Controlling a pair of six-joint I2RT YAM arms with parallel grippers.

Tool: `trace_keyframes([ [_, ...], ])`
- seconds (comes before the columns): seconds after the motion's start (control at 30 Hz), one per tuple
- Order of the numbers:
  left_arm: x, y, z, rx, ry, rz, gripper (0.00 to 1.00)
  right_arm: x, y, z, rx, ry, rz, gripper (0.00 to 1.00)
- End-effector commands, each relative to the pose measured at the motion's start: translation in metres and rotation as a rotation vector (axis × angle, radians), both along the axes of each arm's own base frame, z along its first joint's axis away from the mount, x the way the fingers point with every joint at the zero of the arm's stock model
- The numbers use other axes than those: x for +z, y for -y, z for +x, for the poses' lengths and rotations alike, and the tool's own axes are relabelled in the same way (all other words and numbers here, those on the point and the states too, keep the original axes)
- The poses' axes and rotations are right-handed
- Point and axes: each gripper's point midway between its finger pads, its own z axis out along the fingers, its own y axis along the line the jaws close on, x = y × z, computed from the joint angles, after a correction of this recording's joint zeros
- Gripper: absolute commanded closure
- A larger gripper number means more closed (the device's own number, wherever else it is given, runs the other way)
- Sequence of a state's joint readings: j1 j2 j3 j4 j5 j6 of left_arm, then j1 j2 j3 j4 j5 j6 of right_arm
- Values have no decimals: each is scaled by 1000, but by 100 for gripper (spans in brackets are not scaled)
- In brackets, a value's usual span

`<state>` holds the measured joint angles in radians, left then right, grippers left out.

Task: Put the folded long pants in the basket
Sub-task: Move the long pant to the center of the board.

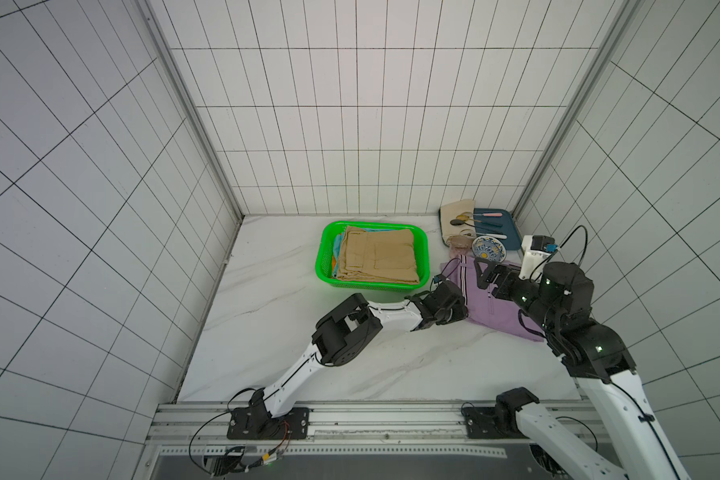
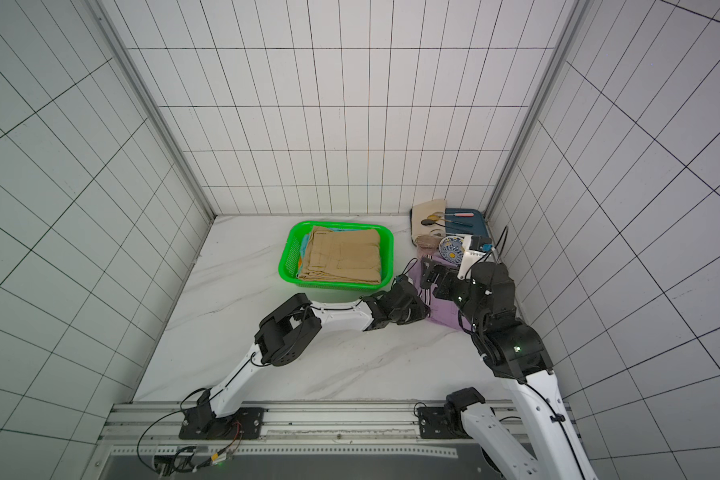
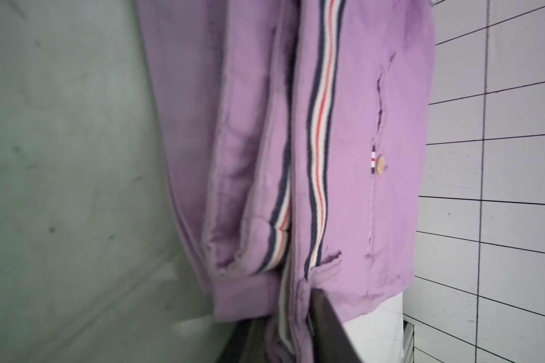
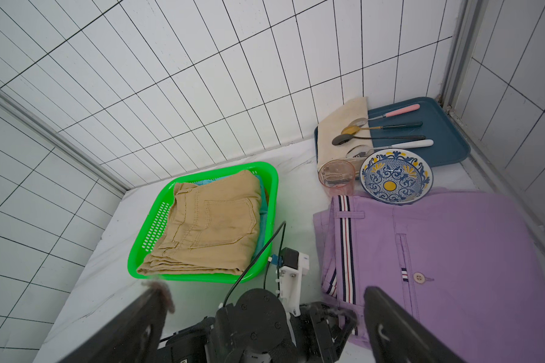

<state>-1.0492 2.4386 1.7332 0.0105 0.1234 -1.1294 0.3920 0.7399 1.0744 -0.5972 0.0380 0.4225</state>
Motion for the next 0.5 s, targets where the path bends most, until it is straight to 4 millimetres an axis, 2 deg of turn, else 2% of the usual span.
trace_keyframes([
  [0.0, -116, -59, -36, -10, -206, 303, 100, 1, 3, -3, -2, 4, 1, 0],
  [0.1, -110, -70, -40, -2, -202, 303, 100, 1, 2, -3, -1, 1, 1, 0],
  [0.2, -88, -91, -55, 17, -157, 311, 100, -1, 2, -2, -1, -5, 1, 0],
  [0.23, -75, -100, -61, 27, -129, 320, 100, -3, 1, -1, -1, -11, 0, 0],
  [0.37, -41, -146, -93, 71, -67, 359, 100, -13, 0, 4, -5, -42, -2, 0],
  [0.47, -33, -190, -110, 130, -83, 382, 100, -26, -5, 10, -1, -85, 11, 1],
])
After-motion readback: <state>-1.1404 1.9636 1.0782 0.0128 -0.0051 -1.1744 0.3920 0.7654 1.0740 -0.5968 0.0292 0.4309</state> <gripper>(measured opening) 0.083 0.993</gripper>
